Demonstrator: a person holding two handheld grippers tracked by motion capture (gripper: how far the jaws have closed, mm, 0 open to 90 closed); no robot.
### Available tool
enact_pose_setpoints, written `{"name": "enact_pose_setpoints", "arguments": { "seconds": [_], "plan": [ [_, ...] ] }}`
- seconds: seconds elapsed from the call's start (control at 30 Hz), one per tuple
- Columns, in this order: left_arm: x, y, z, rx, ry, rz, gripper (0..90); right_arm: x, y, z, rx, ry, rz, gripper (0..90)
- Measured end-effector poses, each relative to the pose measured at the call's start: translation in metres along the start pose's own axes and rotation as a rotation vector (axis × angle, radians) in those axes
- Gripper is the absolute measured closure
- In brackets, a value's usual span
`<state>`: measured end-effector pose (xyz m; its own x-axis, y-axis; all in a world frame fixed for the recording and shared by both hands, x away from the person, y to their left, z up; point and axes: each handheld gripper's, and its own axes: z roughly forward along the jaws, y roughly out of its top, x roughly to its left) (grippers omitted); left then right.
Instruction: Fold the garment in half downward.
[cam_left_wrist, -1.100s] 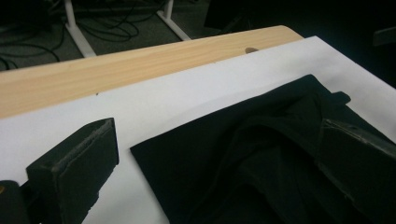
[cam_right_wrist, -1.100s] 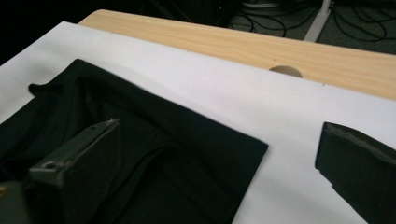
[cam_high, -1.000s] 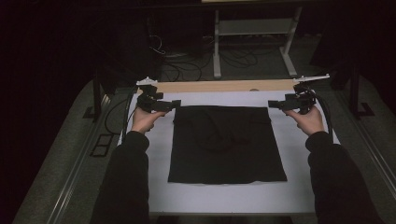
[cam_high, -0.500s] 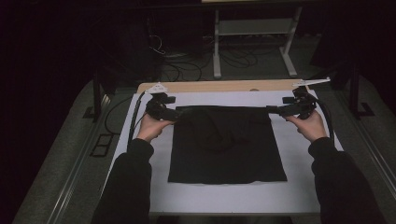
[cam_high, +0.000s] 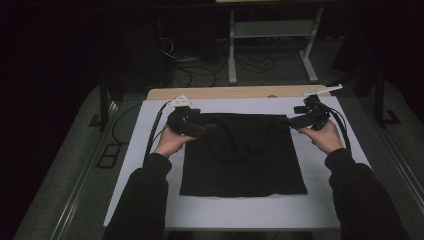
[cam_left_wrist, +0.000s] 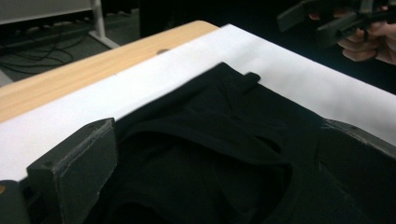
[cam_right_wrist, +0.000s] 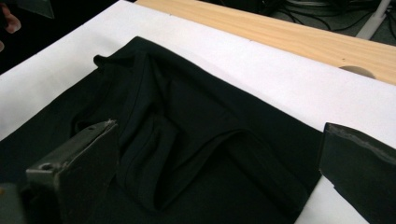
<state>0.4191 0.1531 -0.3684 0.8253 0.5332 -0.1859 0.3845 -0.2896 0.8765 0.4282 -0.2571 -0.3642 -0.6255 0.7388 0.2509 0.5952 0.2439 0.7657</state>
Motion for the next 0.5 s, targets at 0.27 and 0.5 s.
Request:
{"name": "enact_pose_setpoints", "arguments": {
  "seconds": [0.27, 0.5],
  "plan": [
    [-0.009, -0.008, 0.016, 0.000, -0.060, 0.008, 3.5, 0.007, -0.002, 0.015, 0.032, 0.014, -0.018, 0.0],
    [-0.017, -0.013, 0.030, 0.052, -0.113, 0.020, 3.4, 0.012, -0.004, 0.026, 0.059, 0.023, -0.027, 0.0]
  ]
}}
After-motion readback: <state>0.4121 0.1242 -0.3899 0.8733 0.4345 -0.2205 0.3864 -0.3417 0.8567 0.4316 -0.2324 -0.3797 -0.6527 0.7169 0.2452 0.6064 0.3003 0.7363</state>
